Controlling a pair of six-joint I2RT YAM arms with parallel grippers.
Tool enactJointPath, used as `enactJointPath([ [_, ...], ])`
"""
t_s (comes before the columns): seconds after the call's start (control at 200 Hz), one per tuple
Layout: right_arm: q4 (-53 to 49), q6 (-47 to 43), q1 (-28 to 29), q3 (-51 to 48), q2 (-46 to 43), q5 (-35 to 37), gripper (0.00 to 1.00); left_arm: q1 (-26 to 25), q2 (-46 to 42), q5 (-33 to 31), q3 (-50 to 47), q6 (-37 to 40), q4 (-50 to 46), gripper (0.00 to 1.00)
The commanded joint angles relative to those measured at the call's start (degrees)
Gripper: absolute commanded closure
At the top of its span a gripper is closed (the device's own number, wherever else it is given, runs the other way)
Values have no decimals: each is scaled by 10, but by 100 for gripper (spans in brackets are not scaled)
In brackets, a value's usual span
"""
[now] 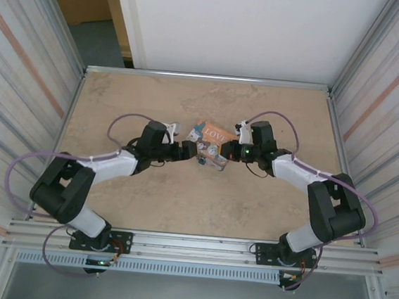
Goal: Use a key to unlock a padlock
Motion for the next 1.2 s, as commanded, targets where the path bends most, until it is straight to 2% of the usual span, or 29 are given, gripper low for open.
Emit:
enactJointPath([
  [0.0, -10, -5, 4, 24, -6, 4, 100, -7, -44, -24, -33, 49, -15, 25],
  [0.235, 20, 12, 17, 55, 49, 7, 100, -22, -52, -14, -61, 87, -7, 25],
  [0.356, 20, 11, 25, 67, 72, 22, 100, -27, -31, -11, -72, 93, 32, 25],
  [0.581, -30, -9, 27, 98, 113, 48, 100, -27, 23, 1, -73, 110, 95, 25],
  [0.827, -58, -19, 29, 95, 127, 54, 100, -27, 79, 19, -55, 125, 135, 26],
  [0.982, -67, -25, 29, 93, 129, 58, 100, -28, 115, 34, -36, 147, 149, 31],
  [1.197, -71, -31, 29, 93, 130, 58, 100, -30, 144, 25, -24, 176, 175, 34],
])
